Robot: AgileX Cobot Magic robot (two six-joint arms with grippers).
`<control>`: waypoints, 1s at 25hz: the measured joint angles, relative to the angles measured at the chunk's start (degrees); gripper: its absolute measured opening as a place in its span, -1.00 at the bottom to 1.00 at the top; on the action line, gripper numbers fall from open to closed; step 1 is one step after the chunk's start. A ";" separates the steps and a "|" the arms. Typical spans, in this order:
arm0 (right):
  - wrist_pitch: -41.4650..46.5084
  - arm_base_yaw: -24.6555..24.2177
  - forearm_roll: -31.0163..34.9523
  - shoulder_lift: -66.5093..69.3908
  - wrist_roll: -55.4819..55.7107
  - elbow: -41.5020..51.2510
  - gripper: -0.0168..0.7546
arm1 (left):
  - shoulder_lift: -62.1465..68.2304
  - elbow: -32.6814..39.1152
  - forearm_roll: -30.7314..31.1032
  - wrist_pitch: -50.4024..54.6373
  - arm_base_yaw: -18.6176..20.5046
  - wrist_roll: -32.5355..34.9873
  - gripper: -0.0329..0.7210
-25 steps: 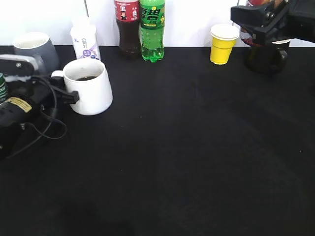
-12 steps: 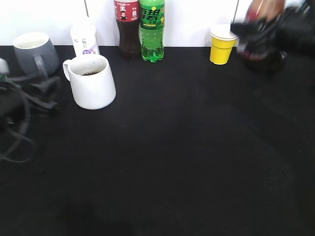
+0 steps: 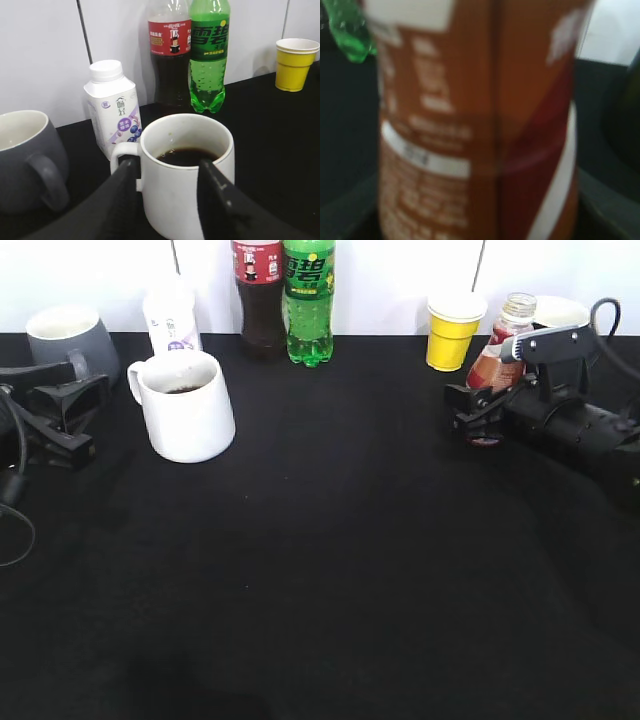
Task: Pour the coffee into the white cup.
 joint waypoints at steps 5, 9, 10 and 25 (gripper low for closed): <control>4.55 0.00 0.18 -1.62 0.27 -0.04 0.72 | 0.00 0.00 0.00 0.04 0.00 0.00 -0.08; 13.57 0.00 -1.06 -6.49 1.53 1.40 0.77 | 0.00 0.00 0.01 1.60 0.00 0.00 -0.08; 13.73 0.00 -2.18 -8.23 1.53 2.74 0.77 | 0.00 0.00 0.01 1.68 0.00 0.00 -0.08; 59.14 5.97 -3.09 -39.54 5.00 2.01 0.58 | -21.25 -18.60 -8.61 72.63 -6.51 -9.24 -0.08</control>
